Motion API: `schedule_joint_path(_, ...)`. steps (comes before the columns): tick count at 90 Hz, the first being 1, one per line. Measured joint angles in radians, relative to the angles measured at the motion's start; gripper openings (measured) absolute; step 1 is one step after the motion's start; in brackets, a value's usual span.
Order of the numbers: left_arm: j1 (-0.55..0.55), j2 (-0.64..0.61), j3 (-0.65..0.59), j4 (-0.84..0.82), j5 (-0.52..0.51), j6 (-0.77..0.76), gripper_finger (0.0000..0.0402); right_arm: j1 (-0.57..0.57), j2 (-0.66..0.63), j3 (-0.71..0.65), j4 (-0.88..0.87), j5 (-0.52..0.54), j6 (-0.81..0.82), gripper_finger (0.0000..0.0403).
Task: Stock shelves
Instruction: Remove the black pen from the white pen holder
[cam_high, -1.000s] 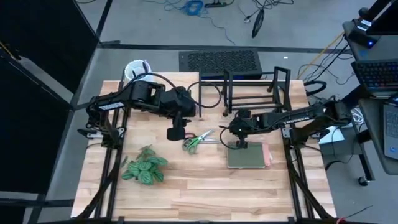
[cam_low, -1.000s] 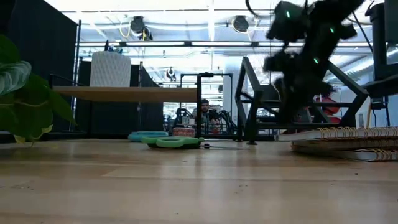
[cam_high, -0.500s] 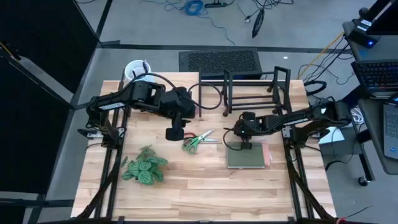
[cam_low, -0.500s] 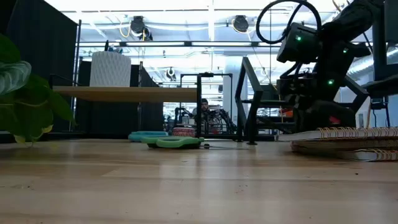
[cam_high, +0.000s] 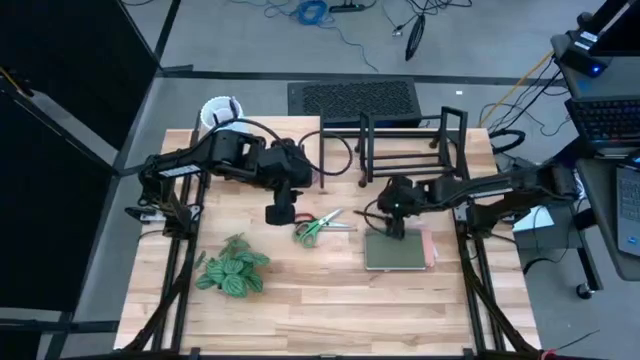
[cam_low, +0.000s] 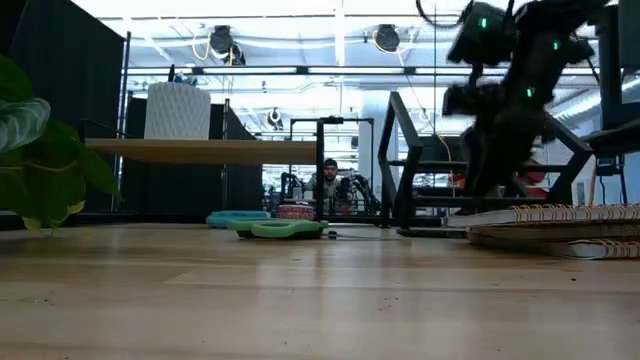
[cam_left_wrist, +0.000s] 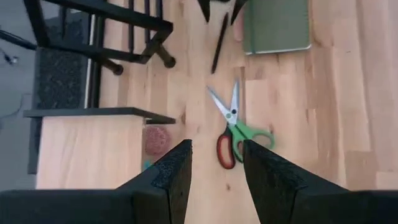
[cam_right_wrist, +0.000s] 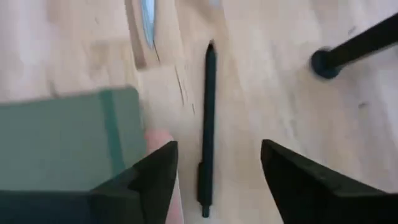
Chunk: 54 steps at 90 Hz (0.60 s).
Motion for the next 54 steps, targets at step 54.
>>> schedule_joint_path(54,0.123,-0.167,0.002,-0.006,-0.037,-0.079,0.013,0.008,-0.04,0.037,0.42,-0.044,0.063,0.0222)
